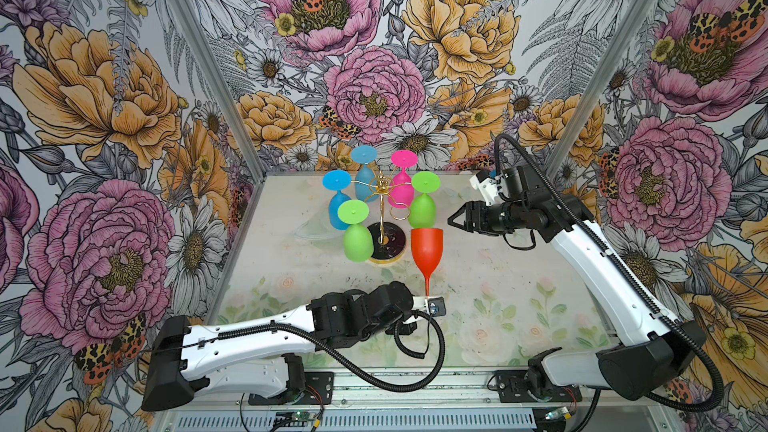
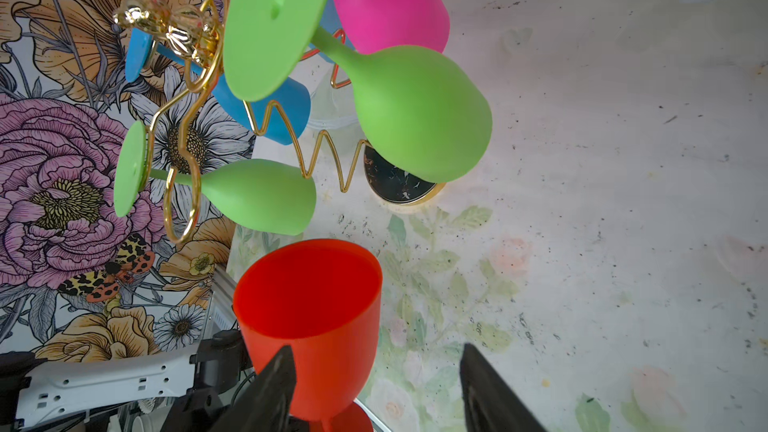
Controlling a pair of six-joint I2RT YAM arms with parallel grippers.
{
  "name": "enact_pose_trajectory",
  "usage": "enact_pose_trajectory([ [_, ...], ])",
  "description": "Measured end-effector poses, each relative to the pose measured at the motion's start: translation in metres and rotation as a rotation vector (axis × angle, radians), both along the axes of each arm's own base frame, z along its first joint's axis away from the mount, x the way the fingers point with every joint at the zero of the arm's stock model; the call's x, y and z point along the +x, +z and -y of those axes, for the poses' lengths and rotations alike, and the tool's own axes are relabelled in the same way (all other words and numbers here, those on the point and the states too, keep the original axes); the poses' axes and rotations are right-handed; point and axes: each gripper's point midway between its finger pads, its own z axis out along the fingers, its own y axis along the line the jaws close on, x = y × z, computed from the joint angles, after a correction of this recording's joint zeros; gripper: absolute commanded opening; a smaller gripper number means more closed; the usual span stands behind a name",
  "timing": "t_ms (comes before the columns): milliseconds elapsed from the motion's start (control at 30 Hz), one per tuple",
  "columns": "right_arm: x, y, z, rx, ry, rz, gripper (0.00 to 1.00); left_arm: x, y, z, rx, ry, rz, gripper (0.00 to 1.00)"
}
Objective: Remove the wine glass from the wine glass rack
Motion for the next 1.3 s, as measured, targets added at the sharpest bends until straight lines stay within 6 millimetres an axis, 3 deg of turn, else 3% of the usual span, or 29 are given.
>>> enact_pose_trajectory([
  [267, 0.002, 0.013, -0.012, 0.05, 0.053, -0.003, 0.59, -0.001, 0.001, -0.002, 0.103, -0.041, 0.199, 0.0],
  [767, -0.01, 0.006, -0.02, 0.078, 0.129, -0.062, 0.5, 0.014, 0.0, -0.005, 0.204, 0.013, 0.396, 0.0],
  [1300, -0.018, 0.0, -0.023, 0.087, 0.179, -0.101, 0.26, 0.024, -0.005, -0.009, 0.314, 0.038, 0.562, 0.0],
])
